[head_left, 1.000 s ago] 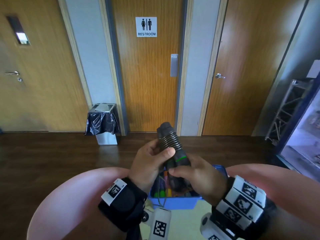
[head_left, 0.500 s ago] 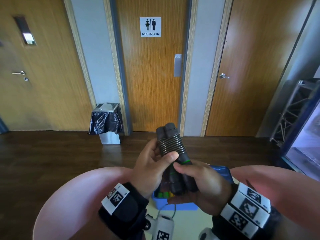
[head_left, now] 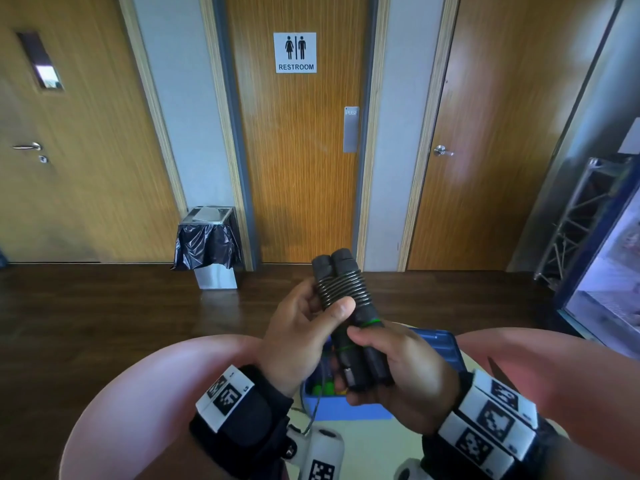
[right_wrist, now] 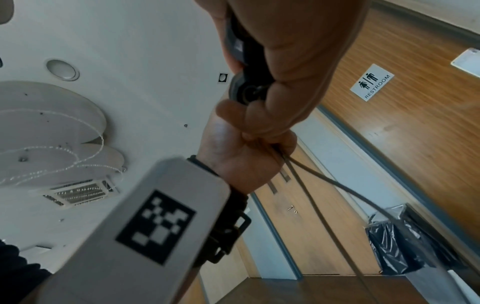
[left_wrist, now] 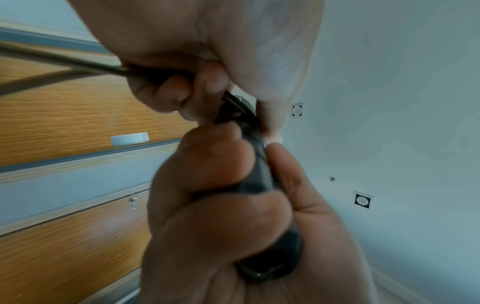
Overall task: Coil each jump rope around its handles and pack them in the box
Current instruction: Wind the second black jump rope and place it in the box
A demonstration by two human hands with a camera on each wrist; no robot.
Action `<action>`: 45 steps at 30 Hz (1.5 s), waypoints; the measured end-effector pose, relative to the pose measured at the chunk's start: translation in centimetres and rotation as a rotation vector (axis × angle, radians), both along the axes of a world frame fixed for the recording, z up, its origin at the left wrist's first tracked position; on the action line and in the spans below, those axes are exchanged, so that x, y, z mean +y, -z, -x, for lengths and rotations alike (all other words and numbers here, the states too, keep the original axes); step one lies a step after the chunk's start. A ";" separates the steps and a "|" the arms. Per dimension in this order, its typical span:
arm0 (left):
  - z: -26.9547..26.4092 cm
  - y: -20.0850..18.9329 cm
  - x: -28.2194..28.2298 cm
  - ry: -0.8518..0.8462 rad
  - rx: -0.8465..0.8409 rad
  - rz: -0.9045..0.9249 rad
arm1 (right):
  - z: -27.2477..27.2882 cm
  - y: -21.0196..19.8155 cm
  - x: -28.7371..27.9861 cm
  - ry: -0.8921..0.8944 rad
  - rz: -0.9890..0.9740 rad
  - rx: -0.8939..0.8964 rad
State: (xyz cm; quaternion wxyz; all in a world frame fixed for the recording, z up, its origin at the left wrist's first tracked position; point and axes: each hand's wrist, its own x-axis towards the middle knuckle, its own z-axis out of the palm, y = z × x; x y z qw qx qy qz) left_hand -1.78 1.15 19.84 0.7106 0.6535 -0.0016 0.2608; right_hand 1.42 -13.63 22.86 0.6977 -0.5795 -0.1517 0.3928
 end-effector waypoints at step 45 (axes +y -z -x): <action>-1.1 -2.0 -3.9 -0.366 -0.040 0.353 | -3.3 4.7 -0.4 0.259 0.139 -0.763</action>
